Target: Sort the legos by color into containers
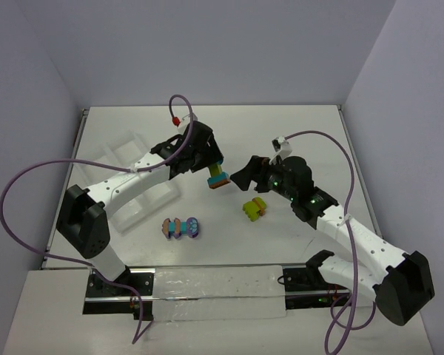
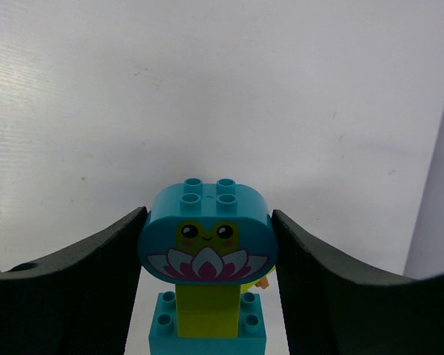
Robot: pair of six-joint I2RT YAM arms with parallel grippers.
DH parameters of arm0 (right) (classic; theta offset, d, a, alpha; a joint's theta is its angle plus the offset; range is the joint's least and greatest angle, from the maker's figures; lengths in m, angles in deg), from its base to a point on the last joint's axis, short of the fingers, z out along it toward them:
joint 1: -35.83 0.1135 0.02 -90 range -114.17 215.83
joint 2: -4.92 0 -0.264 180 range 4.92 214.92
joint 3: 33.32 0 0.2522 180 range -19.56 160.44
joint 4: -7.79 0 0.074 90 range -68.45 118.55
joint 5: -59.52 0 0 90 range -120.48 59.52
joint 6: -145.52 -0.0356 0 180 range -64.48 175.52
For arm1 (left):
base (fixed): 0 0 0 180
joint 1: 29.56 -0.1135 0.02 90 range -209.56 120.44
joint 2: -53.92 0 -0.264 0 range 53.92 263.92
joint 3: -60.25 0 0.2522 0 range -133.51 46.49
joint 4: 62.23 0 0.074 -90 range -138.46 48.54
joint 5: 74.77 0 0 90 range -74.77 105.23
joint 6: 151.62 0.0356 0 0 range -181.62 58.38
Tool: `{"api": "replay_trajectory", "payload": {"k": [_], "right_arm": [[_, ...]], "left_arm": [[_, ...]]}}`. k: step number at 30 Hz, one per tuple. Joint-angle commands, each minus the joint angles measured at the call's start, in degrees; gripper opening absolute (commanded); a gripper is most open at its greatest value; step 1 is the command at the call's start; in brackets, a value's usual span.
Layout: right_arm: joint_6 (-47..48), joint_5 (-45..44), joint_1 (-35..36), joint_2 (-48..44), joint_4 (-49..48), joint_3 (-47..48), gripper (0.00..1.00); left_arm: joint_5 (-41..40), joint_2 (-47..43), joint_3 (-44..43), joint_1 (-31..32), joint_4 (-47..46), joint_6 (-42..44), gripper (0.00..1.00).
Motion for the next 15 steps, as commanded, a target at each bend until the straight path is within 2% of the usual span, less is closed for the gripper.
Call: {"api": "replay_trajectory", "payload": {"k": [1,4,13,15], "right_arm": [[-3.7,-1.3,3.3,2.5,-8.4,-0.3,1.00],[-6.8,-6.5,5.6,6.0,-12.0,-0.2,1.00],[-9.6,-10.9,8.4,13.7,-19.5,0.6,1.00],[-11.0,-12.5,8.5,14.7,-22.1,0.0,0.96]], "left_arm": [[0.3,-2.3,-0.5,0.1,-3.8,-2.5,0.00],[1.2,-2.8,0.4,0.1,-4.0,-3.4,0.00],[2.2,-3.5,0.3,0.1,-3.9,-3.4,0.00],[2.4,-3.8,0.5,0.1,-4.0,-3.4,0.00]]}}
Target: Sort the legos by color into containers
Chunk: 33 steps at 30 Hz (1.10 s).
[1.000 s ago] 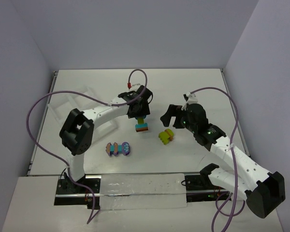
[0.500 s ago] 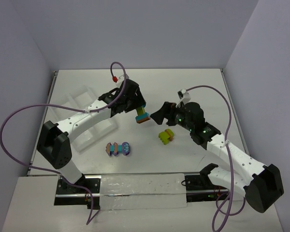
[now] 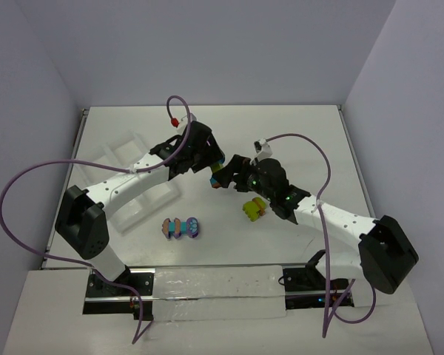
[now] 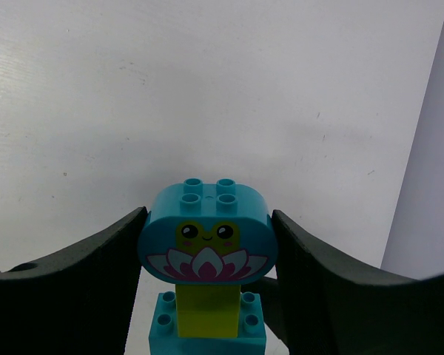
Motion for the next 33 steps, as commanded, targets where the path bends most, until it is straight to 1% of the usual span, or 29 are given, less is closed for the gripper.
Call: {"api": "replay_trajectory", "payload": {"k": [1,3,5,7,11,14,18,19,20,21,22,24,25,27,28,33], "right_arm": [[-3.5,-4.9,0.6,1.4,-9.5,-0.6,0.94],[-4.3,-5.1,0.7,2.0,-12.1,-1.1,0.89],[-5.1,-4.1,0.8,3.6,-14.8,-1.3,0.82],[-5.4,-3.5,1.0,4.5,-15.9,-0.8,0.79],[-5.9,-3.1,1.1,6.1,-16.9,-0.4,0.72],[-5.9,-2.2,1.2,6.9,-17.6,0.1,0.71],[-6.2,-2.7,1.4,7.1,-17.7,-0.2,0.64],[-6.3,-2.8,1.4,6.8,-18.0,-0.4,0.59],[-6.4,-3.1,1.3,6.5,-18.2,-0.7,0.55],[-6.5,-3.3,1.3,6.4,-18.3,-0.8,0.53],[-6.7,-3.5,1.4,6.2,-18.5,-0.9,0.48],[-7.0,-3.9,1.4,5.5,-19.1,-1.4,0.33],[-7.2,-4.0,1.3,5.2,-19.4,-1.7,0.23],[-7.3,-4.1,1.3,4.7,-19.8,-2.1,0.10],[-7.2,-4.1,1.3,4.2,-20.0,-2.6,0.00],[-6.5,-2.8,1.3,3.5,-21.3,-4.4,0.00]], "left_arm": [[1.1,-3.4,-0.4,0.1,-2.4,-0.7,0.00],[1.1,-3.6,-0.3,0.1,-2.3,-0.7,0.00],[1.2,-3.7,-0.2,0.1,-2.1,-0.5,0.00],[1.2,-3.9,-0.1,0.1,-2.0,-0.5,0.00],[1.0,-4.5,0.4,0.1,-2.2,-0.5,0.00],[1.4,-4.8,0.8,0.1,-2.6,-0.5,0.00],[1.6,-4.7,0.4,0.1,-2.1,-0.4,0.00],[1.6,-4.8,0.6,0.1,-2.2,-0.4,0.00],[1.7,-4.9,0.7,0.1,-2.3,-0.4,0.00],[1.7,-4.9,0.9,0.1,-2.4,-0.5,0.00],[1.7,-4.9,1.0,0.1,-2.5,-0.5,0.00],[1.6,-5.0,1.5,0.0,-2.6,-0.6,0.00],[1.5,-5.0,1.6,0.1,-2.8,-0.6,0.00],[1.4,-4.9,1.5,0.1,-2.8,-0.5,0.00],[1.5,-4.7,1.4,0.0,-2.6,-0.5,0.00],[1.3,-3.9,0.4,-0.2,-2.1,-0.4,0.00]]}}
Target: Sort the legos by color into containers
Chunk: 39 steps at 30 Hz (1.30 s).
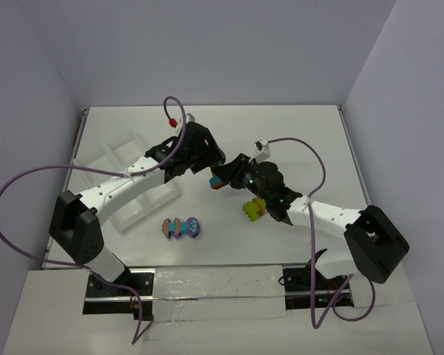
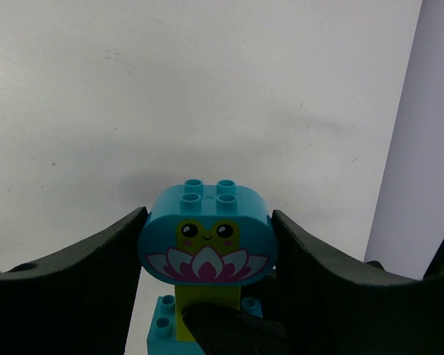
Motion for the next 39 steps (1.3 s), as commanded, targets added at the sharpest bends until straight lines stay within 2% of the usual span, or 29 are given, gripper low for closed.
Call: {"api": "replay_trajectory", "payload": {"k": [1,9,17,22,26,31,34,39], "right_arm": [[1.3,0.2,0.4,-2.8,-4.9,-2.1,0.00],[2.4,2.5,0.7,-6.4,-5.1,-6.5,0.00],[2.7,3.6,1.0,-9.2,-2.2,-7.9,0.00],[4.1,-0.1,1.0,-12.1,6.7,-6.6,0.00],[7.5,-10.1,1.0,-15.6,21.5,-3.0,0.00],[10.3,-14.0,1.0,-19.2,26.1,-2.4,0.00],[10.8,-14.8,1.1,-19.4,27.2,-1.5,0.00],[11.1,-14.3,1.0,-19.1,27.1,-1.0,0.00]], "left_arm": [[-0.5,-0.8,-1.8,-0.4,-1.4,0.2,0.00],[0.8,-0.4,-3.8,-4.7,-1.5,1.4,0.00],[1.2,0.6,-4.2,-6.1,-2.4,2.0,0.00],[-1.8,0.2,-6.0,-7.1,1.2,4.3,0.00],[-11.0,-5.2,-3.9,-11.1,6.9,9.4,0.00],[-18.5,-11.5,3.4,-18.5,11.9,11.2,0.00],[-17.7,-12.9,6.6,-22.3,11.9,11.9,0.00],[-17.1,-10.6,7.2,-23.4,14.5,10.2,0.00]]}}
